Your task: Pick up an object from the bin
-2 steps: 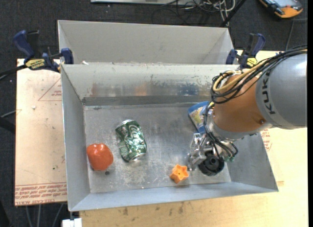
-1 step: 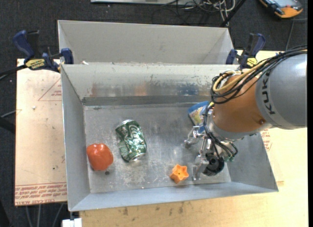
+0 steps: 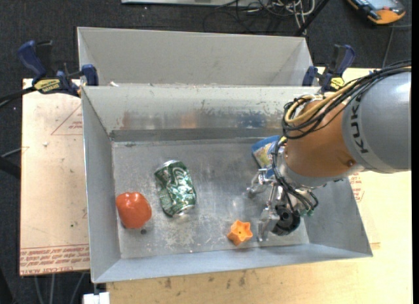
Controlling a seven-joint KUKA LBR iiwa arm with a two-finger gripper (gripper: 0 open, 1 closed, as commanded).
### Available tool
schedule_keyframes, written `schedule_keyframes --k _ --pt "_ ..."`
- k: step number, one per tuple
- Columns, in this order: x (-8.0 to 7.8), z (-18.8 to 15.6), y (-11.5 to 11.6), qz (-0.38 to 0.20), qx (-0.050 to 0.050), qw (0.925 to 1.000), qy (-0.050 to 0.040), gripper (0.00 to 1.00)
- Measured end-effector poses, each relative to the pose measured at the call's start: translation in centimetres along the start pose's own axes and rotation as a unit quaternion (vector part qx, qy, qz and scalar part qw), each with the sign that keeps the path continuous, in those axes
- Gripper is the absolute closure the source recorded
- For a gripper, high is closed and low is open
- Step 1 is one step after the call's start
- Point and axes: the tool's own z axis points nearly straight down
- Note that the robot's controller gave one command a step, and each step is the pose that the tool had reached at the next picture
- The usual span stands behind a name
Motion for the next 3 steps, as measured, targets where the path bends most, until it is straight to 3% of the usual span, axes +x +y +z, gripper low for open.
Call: schedule_keyframes --k 1,2,3 --pt "0.8 0.0 1.7 -0.023 0.002 0.9997 -0.0037 0.00" --pt "3.7 0.2 7.5 -0.092 0.001 0.9957 -0.0028 1.00" --pt "3.7 0.2 7.5 -0.092 0.001 0.9957 -0.0028 1.00"
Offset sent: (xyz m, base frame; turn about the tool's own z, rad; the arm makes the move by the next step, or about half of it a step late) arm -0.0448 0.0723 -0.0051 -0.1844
